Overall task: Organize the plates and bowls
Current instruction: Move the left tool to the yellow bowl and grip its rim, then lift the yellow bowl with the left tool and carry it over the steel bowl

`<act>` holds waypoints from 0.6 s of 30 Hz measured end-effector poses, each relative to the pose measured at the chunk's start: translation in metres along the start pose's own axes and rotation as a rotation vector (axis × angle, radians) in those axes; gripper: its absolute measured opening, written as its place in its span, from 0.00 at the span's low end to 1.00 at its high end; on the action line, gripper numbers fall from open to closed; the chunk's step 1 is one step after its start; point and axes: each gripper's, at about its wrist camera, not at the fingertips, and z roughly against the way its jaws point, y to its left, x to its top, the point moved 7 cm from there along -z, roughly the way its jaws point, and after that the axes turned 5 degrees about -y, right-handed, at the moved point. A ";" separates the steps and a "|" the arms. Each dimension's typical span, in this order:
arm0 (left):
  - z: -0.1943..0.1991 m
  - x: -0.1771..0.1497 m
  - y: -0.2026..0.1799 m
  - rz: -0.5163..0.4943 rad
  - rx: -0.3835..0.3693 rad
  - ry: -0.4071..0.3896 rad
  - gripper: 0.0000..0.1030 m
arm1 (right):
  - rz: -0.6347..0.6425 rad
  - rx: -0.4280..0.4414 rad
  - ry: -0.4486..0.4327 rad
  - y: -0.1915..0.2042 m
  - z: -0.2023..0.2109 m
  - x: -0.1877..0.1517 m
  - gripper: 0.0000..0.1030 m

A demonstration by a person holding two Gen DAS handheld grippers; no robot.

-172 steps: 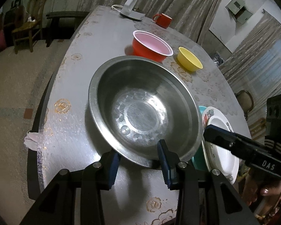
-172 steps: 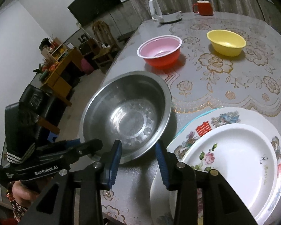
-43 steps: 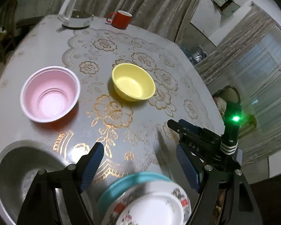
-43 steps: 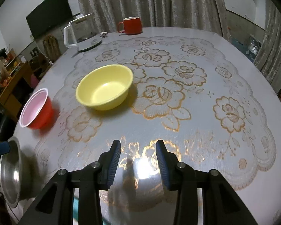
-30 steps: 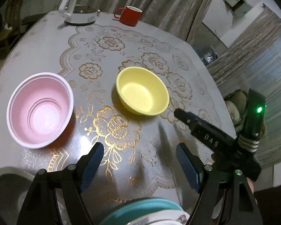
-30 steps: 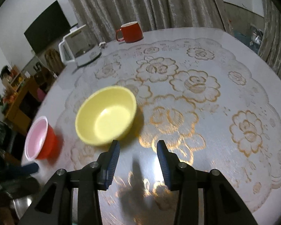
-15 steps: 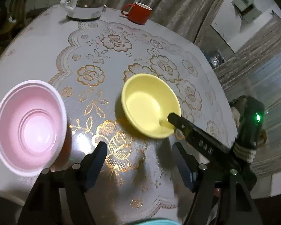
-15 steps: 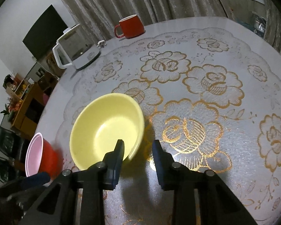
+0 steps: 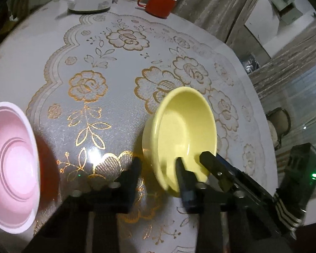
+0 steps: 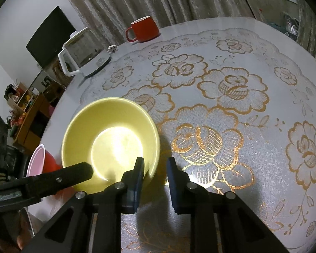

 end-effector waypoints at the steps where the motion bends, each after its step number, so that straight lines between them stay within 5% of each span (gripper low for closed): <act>1: -0.001 -0.001 -0.001 -0.011 0.010 0.000 0.24 | -0.004 0.003 0.000 -0.001 0.000 0.000 0.21; 18: 0.000 -0.047 -0.007 -0.076 0.025 0.100 0.16 | -0.041 0.029 0.007 0.004 0.030 -0.028 0.13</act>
